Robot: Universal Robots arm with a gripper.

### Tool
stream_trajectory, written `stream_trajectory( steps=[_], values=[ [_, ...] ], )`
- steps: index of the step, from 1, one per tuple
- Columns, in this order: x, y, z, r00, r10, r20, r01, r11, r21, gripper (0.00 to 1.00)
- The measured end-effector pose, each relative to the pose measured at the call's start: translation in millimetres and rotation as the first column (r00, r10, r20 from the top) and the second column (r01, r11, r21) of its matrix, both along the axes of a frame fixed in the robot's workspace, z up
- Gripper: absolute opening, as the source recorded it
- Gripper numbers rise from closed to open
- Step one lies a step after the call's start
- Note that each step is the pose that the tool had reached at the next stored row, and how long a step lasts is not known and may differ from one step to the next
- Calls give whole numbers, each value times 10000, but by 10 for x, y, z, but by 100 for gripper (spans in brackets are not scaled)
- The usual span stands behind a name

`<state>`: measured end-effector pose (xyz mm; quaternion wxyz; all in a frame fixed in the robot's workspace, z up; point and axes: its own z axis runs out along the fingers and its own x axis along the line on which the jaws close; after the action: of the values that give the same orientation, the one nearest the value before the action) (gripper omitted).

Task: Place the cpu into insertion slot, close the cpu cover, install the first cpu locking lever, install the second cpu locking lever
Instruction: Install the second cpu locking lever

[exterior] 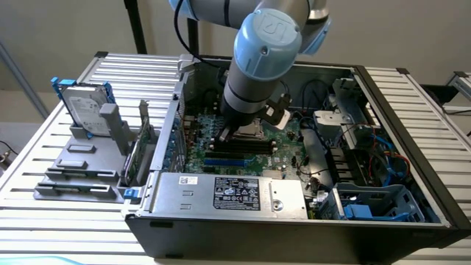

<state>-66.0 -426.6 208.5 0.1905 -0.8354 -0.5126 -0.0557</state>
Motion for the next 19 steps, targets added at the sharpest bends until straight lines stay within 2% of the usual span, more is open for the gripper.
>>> stream_trajectory(
  steps=[11, 19],
  values=[
    [-22, 54, -130, 10000, -2, 31, 2, 10000, 0, 11],
    [-30, 101, -168, 10000, -1, 31, 1, 10000, -13, 11]
  ],
)
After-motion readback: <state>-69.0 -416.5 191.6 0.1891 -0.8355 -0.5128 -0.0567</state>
